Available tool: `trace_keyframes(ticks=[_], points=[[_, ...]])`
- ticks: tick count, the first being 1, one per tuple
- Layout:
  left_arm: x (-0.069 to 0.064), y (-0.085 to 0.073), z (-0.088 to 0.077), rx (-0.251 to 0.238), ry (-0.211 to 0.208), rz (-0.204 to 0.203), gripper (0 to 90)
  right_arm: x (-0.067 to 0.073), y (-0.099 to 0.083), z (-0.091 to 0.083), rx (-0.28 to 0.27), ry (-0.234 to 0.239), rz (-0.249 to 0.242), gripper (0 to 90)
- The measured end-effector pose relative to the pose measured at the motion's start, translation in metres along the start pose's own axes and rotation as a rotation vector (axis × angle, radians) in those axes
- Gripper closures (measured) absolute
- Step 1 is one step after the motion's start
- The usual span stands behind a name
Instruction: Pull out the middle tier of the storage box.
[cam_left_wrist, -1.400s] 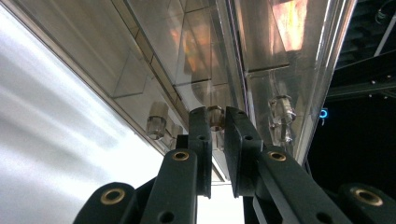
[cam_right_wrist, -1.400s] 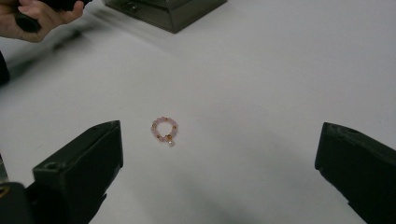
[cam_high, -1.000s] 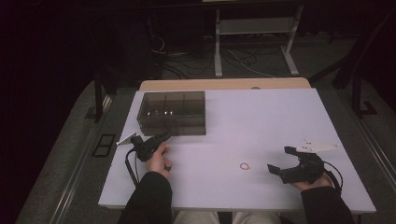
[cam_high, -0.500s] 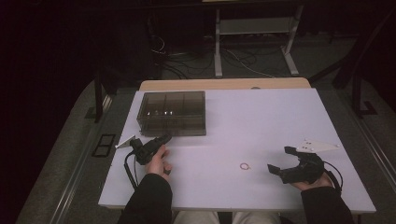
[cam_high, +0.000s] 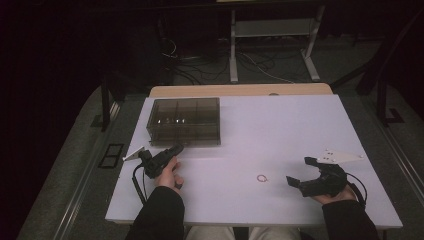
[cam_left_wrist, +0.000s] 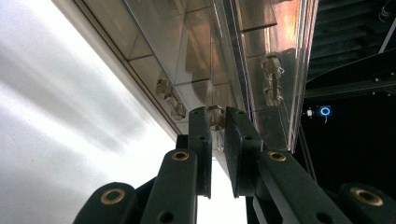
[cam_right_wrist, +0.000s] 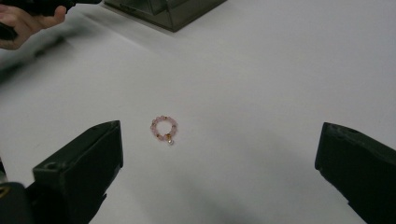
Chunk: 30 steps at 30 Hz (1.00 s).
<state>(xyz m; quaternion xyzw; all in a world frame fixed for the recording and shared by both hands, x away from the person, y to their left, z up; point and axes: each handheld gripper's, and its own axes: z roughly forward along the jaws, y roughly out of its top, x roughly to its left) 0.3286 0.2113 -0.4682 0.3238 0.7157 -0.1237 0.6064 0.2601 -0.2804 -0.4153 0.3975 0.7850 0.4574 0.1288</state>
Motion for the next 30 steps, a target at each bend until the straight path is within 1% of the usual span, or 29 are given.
trace_keyframes(ticks=[10,13,18,24,28,30], points=[[0.0001,-0.0006,-0.0008,0.001,0.001,0.008,80.7,0.0003,-0.0001,0.0001,0.003,-0.002,0.000,0.4],[0.0010,-0.0001,-0.0008,0.005,-0.005,-0.001,80.5,0.0003,-0.0001,0.0002,0.002,-0.002,-0.001,0.4],[-0.0011,0.0001,-0.0009,0.008,0.011,0.012,79.9,0.0003,-0.0001,0.0002,0.002,-0.001,-0.002,0.4],[-0.0019,-0.0004,-0.0013,0.016,0.017,0.014,79.1,0.0003,0.0000,-0.0001,0.000,-0.001,-0.002,0.4],[-0.0029,-0.0012,-0.0021,0.026,0.022,0.027,77.1,0.0002,0.0000,-0.0002,0.000,-0.001,-0.003,0.4],[-0.0037,-0.0013,-0.0032,0.028,0.028,0.045,75.7,0.0002,0.0000,-0.0003,0.000,-0.001,-0.004,0.4]])
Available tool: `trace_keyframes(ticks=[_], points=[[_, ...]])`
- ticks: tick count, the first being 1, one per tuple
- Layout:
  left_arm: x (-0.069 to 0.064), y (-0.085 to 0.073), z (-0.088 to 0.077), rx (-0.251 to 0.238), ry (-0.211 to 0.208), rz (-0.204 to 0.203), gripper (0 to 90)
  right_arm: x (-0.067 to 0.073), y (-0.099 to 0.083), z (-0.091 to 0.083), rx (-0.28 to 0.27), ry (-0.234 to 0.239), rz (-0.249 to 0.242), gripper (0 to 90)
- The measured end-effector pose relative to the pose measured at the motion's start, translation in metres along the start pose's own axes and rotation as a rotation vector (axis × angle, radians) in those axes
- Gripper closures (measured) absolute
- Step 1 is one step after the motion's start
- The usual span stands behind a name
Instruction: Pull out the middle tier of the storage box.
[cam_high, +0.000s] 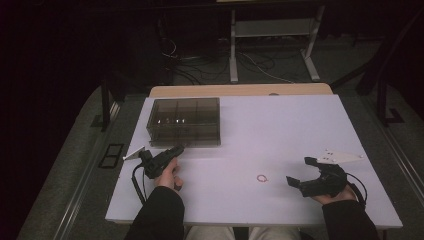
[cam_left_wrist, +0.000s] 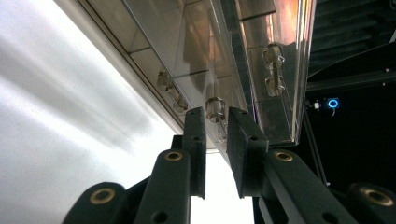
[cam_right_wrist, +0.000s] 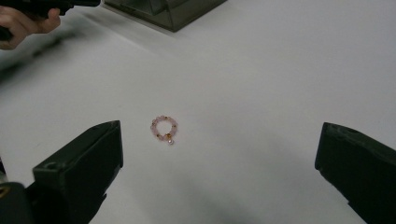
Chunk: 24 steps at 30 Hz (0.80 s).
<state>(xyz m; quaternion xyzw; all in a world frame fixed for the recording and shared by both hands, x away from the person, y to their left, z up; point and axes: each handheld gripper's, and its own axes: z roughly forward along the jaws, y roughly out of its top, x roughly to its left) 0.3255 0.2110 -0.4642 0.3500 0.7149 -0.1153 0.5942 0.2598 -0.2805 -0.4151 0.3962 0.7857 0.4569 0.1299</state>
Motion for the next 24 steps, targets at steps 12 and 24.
trace_keyframes(ticks=[12,24], points=[[-0.006,0.002,-0.009,0.034,0.055,0.096,69.1,0.000,0.000,0.000,0.000,0.000,0.003,0.4],[-0.012,0.007,-0.020,0.083,0.078,0.212,60.3,0.000,0.000,0.000,0.000,-0.002,0.004,0.4]])
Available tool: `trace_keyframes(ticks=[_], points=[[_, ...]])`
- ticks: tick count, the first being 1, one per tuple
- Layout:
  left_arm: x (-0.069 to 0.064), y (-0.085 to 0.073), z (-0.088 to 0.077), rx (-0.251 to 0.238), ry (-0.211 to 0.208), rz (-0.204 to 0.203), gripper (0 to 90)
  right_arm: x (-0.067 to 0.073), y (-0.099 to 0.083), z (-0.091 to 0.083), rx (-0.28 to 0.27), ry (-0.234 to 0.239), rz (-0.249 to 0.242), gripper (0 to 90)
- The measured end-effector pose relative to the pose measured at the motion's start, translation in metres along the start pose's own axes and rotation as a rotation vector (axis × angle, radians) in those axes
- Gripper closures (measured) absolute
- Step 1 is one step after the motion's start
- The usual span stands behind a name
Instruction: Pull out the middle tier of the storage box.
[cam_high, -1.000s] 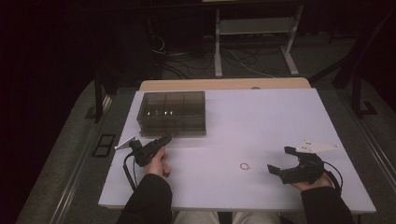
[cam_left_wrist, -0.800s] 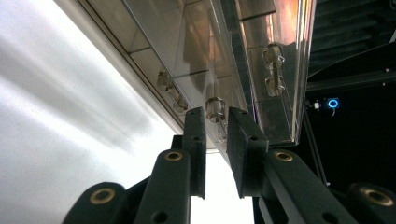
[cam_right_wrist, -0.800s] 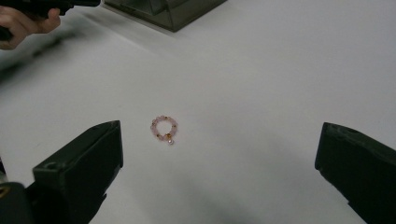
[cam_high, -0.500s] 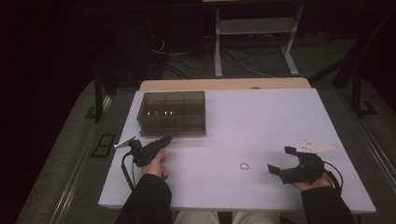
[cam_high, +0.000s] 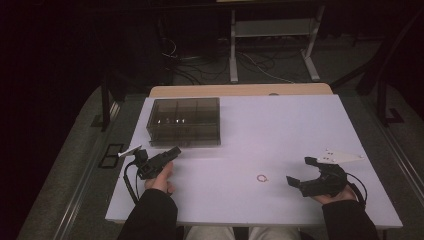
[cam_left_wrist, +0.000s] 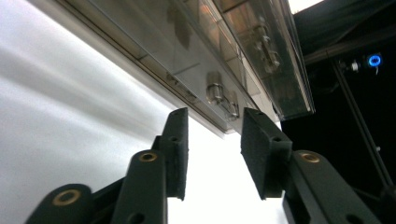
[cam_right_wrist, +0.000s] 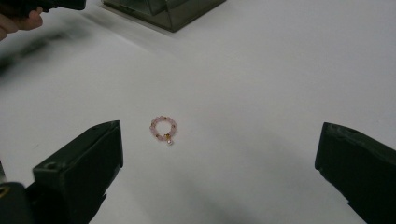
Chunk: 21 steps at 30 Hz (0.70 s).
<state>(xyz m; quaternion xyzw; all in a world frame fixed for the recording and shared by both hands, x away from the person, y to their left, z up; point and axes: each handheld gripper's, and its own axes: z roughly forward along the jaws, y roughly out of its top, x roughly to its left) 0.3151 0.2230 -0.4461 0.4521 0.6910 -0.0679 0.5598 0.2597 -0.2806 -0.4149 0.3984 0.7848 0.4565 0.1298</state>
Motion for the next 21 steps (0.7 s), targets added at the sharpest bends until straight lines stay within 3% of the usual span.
trace_keyframes(ticks=[5,12,17,21], points=[[-0.007,0.001,-0.002,0.028,0.022,0.079,57.0,0.000,0.000,0.000,0.000,0.000,0.000,0.4],[-0.020,0.002,0.001,0.099,0.063,0.255,49.4,0.000,0.000,0.000,0.000,0.000,-0.001,0.4],[-0.026,0.001,0.004,0.140,0.073,0.326,47.7,0.000,0.000,0.000,0.000,0.000,-0.002,0.4],[-0.035,0.001,0.007,0.180,0.105,0.429,45.6,0.000,0.000,0.000,0.000,0.001,-0.001,0.4]])
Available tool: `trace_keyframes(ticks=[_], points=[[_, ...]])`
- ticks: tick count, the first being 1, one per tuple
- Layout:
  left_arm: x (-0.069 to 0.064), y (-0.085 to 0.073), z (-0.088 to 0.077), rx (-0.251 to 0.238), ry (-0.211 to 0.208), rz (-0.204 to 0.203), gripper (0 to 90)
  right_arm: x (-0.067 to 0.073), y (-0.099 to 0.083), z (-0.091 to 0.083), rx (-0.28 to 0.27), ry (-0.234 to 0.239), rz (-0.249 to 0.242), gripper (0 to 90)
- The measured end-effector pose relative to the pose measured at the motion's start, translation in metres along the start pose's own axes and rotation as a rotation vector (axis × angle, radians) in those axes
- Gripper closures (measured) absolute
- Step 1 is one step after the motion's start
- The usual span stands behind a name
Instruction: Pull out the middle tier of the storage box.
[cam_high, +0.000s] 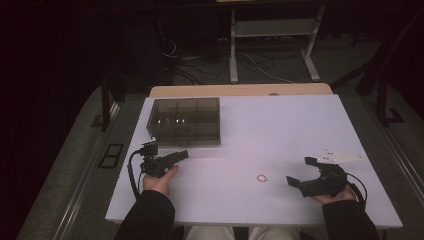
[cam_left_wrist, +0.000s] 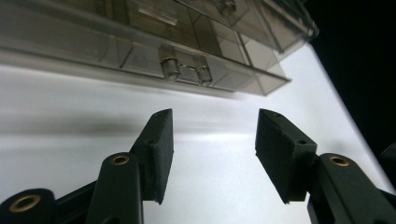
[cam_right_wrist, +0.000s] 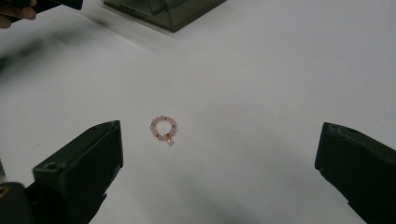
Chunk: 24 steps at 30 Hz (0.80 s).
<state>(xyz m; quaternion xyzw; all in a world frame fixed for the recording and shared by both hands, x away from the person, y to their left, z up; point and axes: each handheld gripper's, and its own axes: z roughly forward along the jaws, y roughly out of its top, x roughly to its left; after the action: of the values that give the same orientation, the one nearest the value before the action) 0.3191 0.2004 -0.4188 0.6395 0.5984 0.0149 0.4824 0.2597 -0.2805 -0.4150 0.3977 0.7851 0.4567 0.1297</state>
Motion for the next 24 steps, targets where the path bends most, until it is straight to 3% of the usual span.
trace_keyframes(ticks=[4,8,12,16,24], points=[[-0.006,0.005,0.001,0.053,-0.016,0.057,42.0,0.000,0.000,0.000,0.000,-0.001,-0.001,0.4],[-0.009,0.009,0.002,0.092,0.006,0.132,40.4,0.000,0.000,0.000,0.002,-0.001,0.000,0.4],[-0.010,0.014,0.001,0.115,0.012,0.173,38.0,0.000,0.000,0.001,0.002,-0.002,-0.003,0.4],[-0.012,0.021,-0.001,0.147,-0.011,0.219,35.5,0.000,0.000,0.000,-0.001,-0.002,-0.005,0.4],[-0.013,0.033,-0.007,0.168,-0.011,0.282,35.1,0.000,0.000,0.000,0.001,-0.002,-0.005,0.4]])
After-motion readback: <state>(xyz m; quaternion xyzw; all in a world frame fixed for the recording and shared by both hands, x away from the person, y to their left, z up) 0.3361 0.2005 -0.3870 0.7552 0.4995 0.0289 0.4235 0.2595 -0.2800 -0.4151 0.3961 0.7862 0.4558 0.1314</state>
